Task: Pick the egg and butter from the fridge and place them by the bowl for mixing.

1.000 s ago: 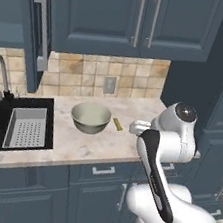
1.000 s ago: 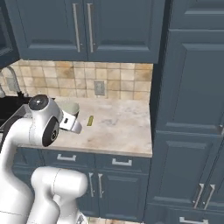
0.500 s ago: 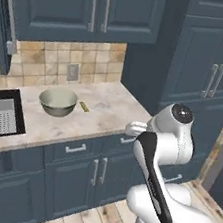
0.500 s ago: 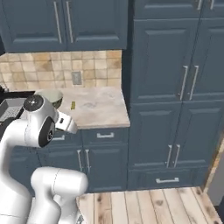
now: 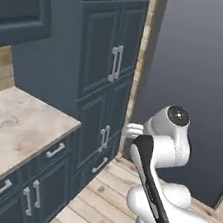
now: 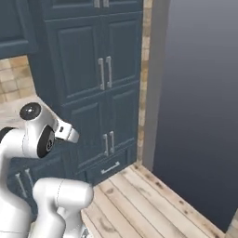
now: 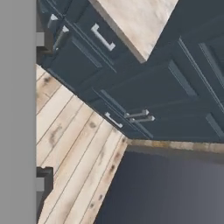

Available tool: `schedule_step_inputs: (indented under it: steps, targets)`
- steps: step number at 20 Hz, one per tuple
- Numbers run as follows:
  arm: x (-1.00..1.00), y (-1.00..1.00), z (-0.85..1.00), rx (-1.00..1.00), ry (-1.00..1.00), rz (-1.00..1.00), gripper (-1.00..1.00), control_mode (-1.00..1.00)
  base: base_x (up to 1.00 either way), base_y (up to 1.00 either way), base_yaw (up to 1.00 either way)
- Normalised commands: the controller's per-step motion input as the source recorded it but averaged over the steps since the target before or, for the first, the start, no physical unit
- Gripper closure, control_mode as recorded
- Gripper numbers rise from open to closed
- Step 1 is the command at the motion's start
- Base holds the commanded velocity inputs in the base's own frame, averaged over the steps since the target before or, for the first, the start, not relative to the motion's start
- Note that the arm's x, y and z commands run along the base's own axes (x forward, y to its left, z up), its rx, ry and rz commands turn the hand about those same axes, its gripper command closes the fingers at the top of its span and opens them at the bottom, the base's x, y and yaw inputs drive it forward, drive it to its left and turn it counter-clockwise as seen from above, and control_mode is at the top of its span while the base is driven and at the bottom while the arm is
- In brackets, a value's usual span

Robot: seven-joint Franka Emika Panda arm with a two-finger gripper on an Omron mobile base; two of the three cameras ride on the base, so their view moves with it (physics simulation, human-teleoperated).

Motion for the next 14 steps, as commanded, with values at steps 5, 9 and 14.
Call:
schedule_step_inputs:
  steps: [5,9,14]
  targets:
    - [0.00,0.00,0.00,0.00,0.00,0.00,-1.00,1.00,-0.10,0.13,-0.91]
    - [0.00,0.00,0.00,0.00,0.00,0.00,-1.00,1.00,-0.17,0.12,-0.88]
    - [0.00,0.00,0.00,0.00,0.00,0.00,-1.00,1.00,-0.19,0.15,-0.85]
